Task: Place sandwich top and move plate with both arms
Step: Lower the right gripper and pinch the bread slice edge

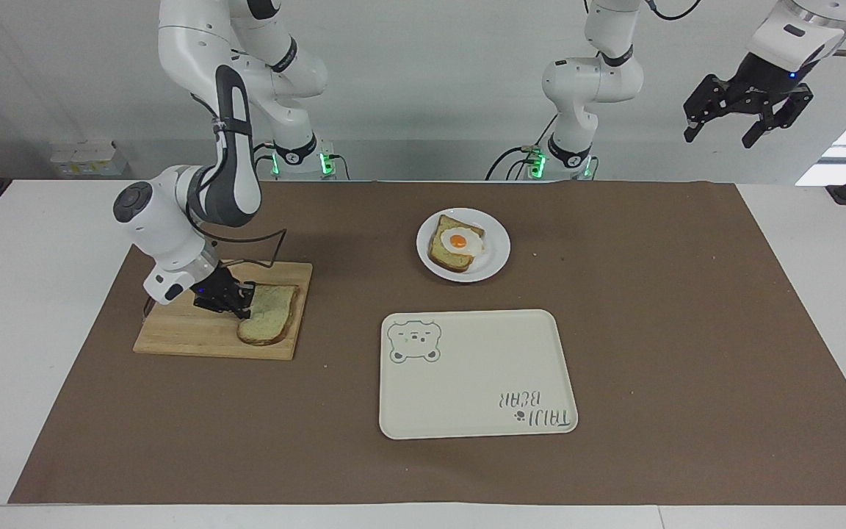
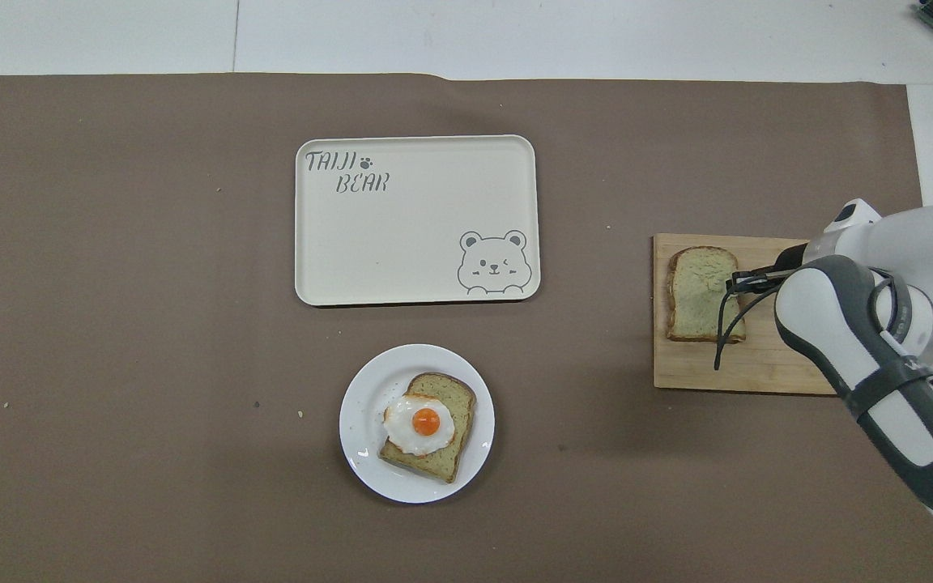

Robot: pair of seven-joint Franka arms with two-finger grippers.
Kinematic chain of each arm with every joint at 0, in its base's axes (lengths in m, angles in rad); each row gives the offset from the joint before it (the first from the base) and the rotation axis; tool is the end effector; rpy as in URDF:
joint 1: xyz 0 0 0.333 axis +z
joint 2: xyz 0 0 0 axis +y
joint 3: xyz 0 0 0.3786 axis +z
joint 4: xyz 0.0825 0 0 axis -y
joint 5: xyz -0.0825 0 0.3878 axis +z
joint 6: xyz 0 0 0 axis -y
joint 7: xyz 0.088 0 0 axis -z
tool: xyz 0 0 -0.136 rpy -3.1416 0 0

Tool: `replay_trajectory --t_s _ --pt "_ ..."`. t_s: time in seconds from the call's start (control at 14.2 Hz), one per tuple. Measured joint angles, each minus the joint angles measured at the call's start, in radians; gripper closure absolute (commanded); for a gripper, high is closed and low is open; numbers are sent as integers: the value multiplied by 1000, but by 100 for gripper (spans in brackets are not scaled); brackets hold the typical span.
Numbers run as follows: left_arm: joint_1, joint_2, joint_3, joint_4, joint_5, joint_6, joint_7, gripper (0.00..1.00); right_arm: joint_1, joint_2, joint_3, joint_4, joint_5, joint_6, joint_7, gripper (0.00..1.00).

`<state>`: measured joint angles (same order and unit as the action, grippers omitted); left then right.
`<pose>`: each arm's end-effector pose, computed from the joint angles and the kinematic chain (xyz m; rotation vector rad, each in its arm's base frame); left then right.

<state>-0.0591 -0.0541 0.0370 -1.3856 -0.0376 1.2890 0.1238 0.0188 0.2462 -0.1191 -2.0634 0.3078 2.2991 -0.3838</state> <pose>0.5010 -0.0161 0.7481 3.0911 -0.2411 -0.0628 0.6009 -0.0449 0.3451 -2.9433 -0.1185 -0.0619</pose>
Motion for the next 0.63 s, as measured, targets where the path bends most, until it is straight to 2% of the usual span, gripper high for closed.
replay_trajectory --t_s 0.21,0.63 --pt "0 0 0 0 0 0 0 0 -5 0 0 26 0 -55 0 100" --pt "0 0 0 0 0 0 0 0 -27 -25 0 172 23 -288 0 100"
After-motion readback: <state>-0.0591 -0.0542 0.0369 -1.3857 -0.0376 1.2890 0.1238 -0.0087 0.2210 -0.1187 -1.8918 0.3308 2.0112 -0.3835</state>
